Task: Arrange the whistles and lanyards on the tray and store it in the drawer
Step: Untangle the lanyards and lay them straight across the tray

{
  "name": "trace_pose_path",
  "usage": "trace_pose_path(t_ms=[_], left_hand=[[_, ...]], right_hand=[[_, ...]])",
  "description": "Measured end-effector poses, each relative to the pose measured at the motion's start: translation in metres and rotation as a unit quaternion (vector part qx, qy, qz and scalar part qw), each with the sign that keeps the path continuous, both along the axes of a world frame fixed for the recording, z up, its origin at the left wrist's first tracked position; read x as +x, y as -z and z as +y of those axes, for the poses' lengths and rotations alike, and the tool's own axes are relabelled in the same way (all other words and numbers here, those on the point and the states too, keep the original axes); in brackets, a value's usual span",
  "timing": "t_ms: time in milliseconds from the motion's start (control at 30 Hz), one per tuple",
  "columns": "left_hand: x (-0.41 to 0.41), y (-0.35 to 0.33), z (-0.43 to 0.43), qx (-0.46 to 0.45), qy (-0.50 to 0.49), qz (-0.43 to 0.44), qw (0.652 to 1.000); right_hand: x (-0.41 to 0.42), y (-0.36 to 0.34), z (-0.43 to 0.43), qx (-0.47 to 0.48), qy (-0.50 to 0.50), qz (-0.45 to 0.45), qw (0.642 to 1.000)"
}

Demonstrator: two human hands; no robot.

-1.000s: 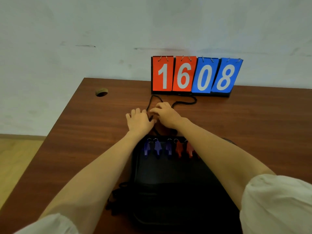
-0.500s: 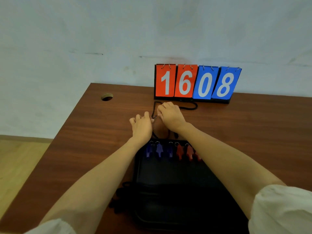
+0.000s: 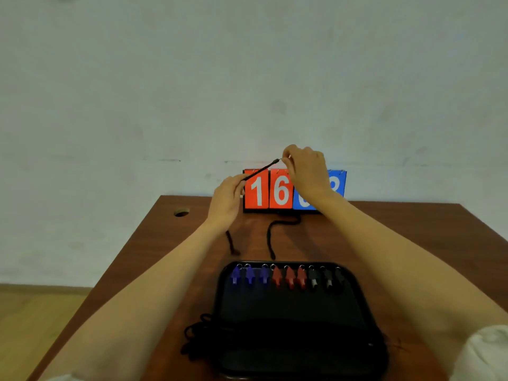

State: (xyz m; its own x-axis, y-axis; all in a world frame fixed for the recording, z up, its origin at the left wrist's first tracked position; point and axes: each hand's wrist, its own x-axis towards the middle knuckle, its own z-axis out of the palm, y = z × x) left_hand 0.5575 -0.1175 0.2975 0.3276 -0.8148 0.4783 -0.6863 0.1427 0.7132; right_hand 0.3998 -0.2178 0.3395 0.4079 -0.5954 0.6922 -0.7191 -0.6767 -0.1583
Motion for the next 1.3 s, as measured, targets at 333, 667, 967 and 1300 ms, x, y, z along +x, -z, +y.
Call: trace_pose_path(t_ms=[333, 667, 967, 1300], left_hand=[[-0.01, -0.036, 0.05, -0.113, 0.014, -0.052, 0.992], [-0.01, -0.007, 0.088, -0.023, 0.062, -0.147, 0.987], [-0.014, 0.031, 0.107, 0.064, 0.101, -0.293, 0.949], [-0.01, 0.086, 0.119, 0.346, 0.055, -0.297, 0.888]], right_hand=[[-0.072, -0.042, 0.047, -0.034, 0.025, -0.067, 0.997], [-0.146, -0.001, 0.055, 0.056, 0.117, -0.043, 0.991], [-0.193, 0.051, 0.064, 0.128, 0.169, 0.021, 0.977], [-0.209, 0.112, 0.091, 0.217, 0.137, 0.253, 0.933]])
